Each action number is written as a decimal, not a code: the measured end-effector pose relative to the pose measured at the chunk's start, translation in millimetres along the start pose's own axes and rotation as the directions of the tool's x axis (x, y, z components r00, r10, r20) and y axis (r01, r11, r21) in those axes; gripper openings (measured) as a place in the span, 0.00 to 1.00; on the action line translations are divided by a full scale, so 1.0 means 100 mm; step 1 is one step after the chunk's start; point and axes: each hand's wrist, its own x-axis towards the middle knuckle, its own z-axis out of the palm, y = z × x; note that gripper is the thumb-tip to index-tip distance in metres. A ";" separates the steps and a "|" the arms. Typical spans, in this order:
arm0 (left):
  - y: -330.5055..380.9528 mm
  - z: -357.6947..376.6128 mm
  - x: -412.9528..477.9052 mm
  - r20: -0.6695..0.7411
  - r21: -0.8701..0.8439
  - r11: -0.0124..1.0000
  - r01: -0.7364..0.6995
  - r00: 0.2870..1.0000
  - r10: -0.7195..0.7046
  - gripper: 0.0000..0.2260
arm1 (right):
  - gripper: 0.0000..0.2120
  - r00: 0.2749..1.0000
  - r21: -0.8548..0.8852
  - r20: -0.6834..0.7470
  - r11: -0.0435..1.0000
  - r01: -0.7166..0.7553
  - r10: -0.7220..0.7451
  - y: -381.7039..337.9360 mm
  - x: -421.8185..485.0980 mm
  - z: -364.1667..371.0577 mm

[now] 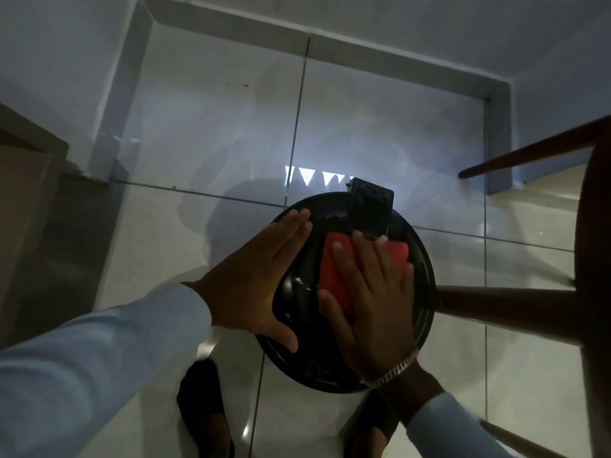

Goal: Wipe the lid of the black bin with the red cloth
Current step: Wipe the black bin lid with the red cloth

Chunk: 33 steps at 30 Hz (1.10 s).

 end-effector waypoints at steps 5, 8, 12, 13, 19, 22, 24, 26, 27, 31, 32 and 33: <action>-0.05 -0.03 -0.01 0.042 0.029 0.999 -0.032 0.999 0.031 0.67 | 0.31 0.961 0.033 -0.096 0.966 -0.257 0.259 -0.05 0.13 0.00; -0.08 -0.06 -0.02 0.060 0.075 0.996 -0.049 0.997 0.044 0.68 | 0.32 0.949 0.069 -0.139 0.959 -0.276 0.283 -0.32 0.21 0.08; -0.08 -0.08 -0.01 0.072 0.081 0.995 -0.062 0.996 0.056 0.68 | 0.32 0.996 -0.007 -0.055 0.997 -0.077 0.077 -0.19 -0.11 0.07; -0.08 -0.09 -0.01 0.068 0.080 0.995 -0.065 0.996 0.059 0.67 | 0.31 0.994 -0.001 -0.045 0.995 -0.101 0.101 -0.12 -0.13 0.05; -0.09 -0.06 0.00 0.040 0.058 0.996 -0.063 0.997 0.061 0.67 | 0.27 0.947 0.133 -0.150 0.955 -0.266 0.284 -0.40 0.19 0.08; -0.11 -0.05 0.00 0.039 -0.019 0.997 -0.069 0.997 0.069 0.67 | 0.25 0.982 0.104 -0.134 0.987 -0.118 0.132 -0.55 0.00 0.16; -0.13 -0.04 0.00 0.041 0.002 0.998 -0.068 0.997 0.068 0.67 | 0.25 0.995 0.053 -0.091 0.998 -0.045 0.050 -0.48 -0.23 0.17; -0.14 -0.03 0.00 0.039 0.031 0.997 -0.068 0.997 0.067 0.67 | 0.24 0.998 -0.006 -0.067 1.000 -0.012 0.012 -0.33 -0.35 0.14; -0.13 -0.02 0.00 0.037 0.037 0.997 -0.071 0.997 0.069 0.67 | 0.24 0.996 0.000 -0.076 0.999 -0.042 0.042 -0.26 -0.34 0.11; -0.14 -0.01 0.00 0.010 0.043 0.996 -0.076 0.997 0.076 0.67 | 0.23 0.976 0.109 -0.136 0.981 -0.159 0.173 -0.36 -0.11 0.12; -0.15 -0.01 0.00 0.005 0.036 0.996 -0.078 0.997 0.078 0.67 | 0.23 0.981 0.096 -0.144 0.989 -0.116 0.129 -0.42 -0.09 0.14; -0.15 -0.01 0.00 0.002 0.028 0.996 -0.085 0.996 0.085 0.67 | 0.23 0.988 0.077 -0.142 0.996 -0.053 0.063 -0.45 -0.11 0.18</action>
